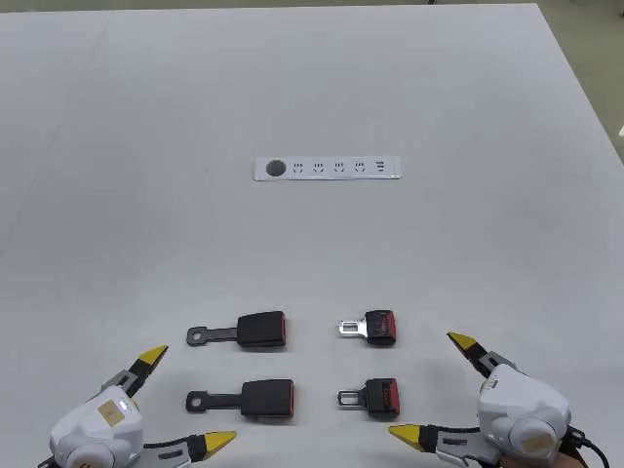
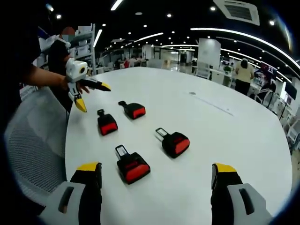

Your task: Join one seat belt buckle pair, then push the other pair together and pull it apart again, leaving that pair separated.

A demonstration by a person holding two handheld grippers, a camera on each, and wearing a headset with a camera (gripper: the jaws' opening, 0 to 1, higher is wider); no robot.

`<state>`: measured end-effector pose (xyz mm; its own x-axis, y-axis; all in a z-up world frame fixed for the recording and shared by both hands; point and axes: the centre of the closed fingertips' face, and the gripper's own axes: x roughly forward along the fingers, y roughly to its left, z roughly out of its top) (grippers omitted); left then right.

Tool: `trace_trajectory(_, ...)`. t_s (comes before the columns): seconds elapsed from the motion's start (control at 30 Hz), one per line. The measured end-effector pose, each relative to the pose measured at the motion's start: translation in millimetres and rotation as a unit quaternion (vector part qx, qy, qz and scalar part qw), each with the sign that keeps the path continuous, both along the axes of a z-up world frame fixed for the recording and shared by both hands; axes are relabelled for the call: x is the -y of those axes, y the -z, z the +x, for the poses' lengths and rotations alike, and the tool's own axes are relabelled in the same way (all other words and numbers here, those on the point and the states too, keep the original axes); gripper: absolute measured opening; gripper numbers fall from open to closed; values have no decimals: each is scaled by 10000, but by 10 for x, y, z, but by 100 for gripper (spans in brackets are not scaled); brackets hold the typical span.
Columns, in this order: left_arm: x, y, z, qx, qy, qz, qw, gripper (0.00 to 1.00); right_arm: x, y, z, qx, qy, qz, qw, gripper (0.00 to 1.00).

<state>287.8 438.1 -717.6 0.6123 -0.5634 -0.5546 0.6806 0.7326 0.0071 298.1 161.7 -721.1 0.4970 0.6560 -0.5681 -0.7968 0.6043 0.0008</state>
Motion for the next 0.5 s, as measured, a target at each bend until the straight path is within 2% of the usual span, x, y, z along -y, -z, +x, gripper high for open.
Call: trace_trajectory(0.5,-4,-1,15,20,19,30,10000,98,-4,-5,-6,-13,-25,-12,10000,99)
